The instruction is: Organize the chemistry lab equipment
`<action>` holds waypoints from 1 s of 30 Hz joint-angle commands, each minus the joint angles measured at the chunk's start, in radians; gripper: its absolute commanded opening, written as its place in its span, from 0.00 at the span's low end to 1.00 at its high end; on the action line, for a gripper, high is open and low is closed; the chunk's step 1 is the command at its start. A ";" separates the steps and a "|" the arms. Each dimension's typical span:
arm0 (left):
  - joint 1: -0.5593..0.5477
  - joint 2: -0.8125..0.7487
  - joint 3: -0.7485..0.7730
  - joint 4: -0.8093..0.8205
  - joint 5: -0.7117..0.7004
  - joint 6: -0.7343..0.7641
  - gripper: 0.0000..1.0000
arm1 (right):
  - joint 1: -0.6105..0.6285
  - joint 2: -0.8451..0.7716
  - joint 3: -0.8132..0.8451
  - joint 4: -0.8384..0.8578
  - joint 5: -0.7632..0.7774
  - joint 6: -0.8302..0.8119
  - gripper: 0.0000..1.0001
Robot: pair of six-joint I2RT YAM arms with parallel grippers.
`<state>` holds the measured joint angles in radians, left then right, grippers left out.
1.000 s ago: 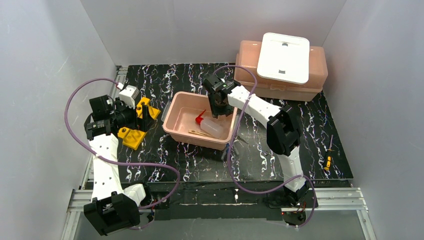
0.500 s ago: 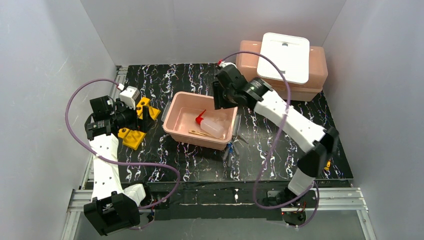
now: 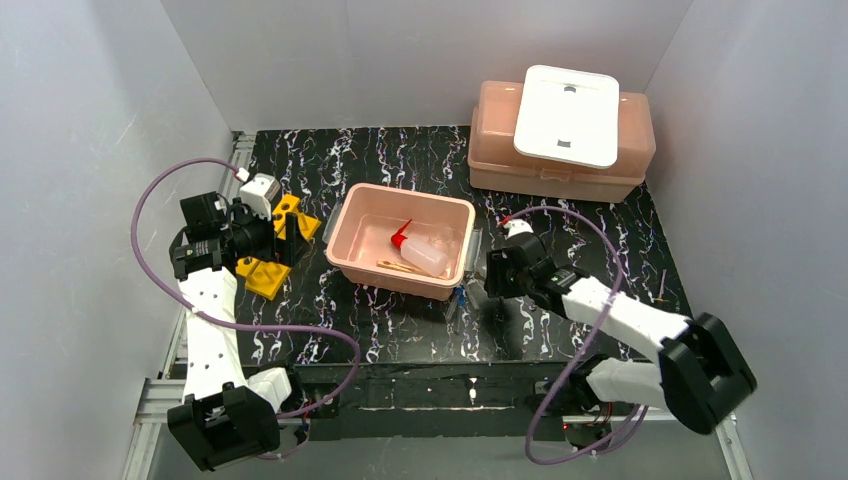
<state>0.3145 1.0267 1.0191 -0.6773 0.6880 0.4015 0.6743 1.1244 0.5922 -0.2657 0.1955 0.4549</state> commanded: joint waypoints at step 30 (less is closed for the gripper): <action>-0.002 0.013 0.050 -0.076 0.017 0.035 0.98 | -0.048 0.217 0.103 0.140 0.163 0.073 0.01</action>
<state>0.3145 1.0538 1.0615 -0.7345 0.6872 0.4263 0.6285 1.4483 0.6472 -0.0032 0.2836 0.4938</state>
